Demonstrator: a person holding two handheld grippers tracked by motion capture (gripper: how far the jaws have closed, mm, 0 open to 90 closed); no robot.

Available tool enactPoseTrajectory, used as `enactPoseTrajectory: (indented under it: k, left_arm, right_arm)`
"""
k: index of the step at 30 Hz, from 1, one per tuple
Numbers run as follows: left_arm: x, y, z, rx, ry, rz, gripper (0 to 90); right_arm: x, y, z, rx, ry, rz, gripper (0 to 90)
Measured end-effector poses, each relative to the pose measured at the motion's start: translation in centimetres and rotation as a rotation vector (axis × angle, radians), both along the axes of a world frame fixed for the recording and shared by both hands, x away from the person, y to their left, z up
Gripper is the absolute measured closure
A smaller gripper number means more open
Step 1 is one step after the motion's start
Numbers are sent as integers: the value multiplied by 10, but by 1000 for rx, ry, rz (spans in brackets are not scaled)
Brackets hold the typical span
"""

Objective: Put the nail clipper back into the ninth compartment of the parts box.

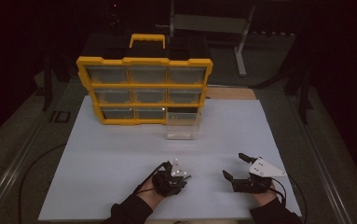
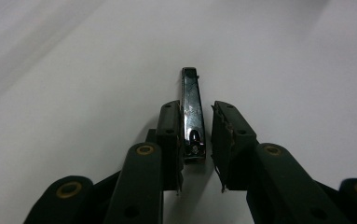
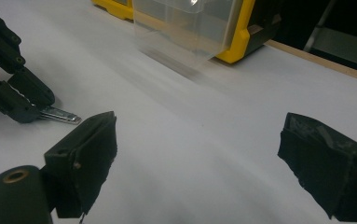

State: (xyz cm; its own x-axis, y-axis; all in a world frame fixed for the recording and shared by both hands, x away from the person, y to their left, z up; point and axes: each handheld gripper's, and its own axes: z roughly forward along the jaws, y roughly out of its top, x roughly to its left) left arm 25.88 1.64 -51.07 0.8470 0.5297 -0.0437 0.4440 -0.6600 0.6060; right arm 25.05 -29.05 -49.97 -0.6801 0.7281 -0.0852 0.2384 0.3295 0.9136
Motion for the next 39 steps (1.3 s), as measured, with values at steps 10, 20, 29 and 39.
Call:
enactPoseTrajectory:
  k: [10,20,29,39]
  left_arm:
    - [5,-5,3,47,34,-9,757]
    - [10,-2,4,28,49,-33,798]
    - [13,7,14,42,42,-67,798]
    - [12,17,19,49,51,-89,798]
  right_arm:
    - [0,1,0,-7,-3,7,113]
    - [0,1,0,-6,-1,8,113]
    - [0,0,1,1,-8,2,113]
    - [0,0,1,3,-7,3,113]
